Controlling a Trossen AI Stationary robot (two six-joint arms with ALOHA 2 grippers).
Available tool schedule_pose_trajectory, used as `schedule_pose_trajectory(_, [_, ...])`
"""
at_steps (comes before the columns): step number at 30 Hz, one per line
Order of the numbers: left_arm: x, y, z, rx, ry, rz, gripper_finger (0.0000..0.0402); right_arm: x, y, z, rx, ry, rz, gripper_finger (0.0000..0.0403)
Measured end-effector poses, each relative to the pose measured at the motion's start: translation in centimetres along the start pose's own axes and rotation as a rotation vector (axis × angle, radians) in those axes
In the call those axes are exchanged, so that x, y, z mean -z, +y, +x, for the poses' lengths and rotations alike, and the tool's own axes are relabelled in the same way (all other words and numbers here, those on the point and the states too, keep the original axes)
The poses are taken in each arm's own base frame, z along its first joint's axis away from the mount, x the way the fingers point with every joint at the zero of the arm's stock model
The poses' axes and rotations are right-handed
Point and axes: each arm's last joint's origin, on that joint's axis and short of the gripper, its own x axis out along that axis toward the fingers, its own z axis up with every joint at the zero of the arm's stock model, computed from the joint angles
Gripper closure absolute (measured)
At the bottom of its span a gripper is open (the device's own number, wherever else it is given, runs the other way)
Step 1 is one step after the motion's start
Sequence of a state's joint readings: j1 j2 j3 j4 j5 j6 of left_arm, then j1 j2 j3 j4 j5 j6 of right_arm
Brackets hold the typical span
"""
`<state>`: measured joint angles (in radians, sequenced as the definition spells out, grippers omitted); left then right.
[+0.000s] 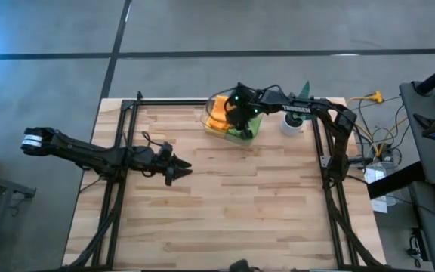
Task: Fold microfiber towels
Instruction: Put the folded orange microfiber towel into the transparent bin
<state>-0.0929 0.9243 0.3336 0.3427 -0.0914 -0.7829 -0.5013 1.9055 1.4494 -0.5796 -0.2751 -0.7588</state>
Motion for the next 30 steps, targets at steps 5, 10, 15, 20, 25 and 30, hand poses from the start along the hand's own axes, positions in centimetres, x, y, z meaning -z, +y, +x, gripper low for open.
schedule_pose_trajectory(5, [0.0, -0.1, 0.6, 0.033, -0.001, -0.007, 0.0199, -0.1, 0.2, 0.1, 0.059, 0.083, -0.197, 0.0291])
schedule_pose_trajectory(10, [0.1, -0.1, 1.1, 0.048, -0.011, -0.009, 0.0199, -0.2, -0.1, 0.0, 0.098, 0.069, -0.100, 0.0291])
schedule_pose_trajectory(15, [0.4, 0.1, 1.7, 0.041, -0.005, -0.009, 0.0199, -1.2, -0.7, 0.0, 0.164, -0.039, 0.052, 0.0291])
schedule_pose_trajectory(20, [0.5, 0.1, 2.4, 0.061, -0.020, -0.010, 0.0199, -1.3, -1.7, 0.8, 0.251, -0.082, 0.159, 0.0291])
schedule_pose_trajectory(25, [0.5, 0.2, 2.8, 0.068, -0.037, -0.014, 0.0199, 0.5, -3.2, 1.7, 0.360, 0.000, 0.276, 0.0291])
schedule_pose_trajectory(30, [0.1, 0.3, 3.3, 0.059, -0.052, -0.017, 0.0199, 2.0, -4.3, 2.4, 0.366, 0.025, 0.336, 0.0291])
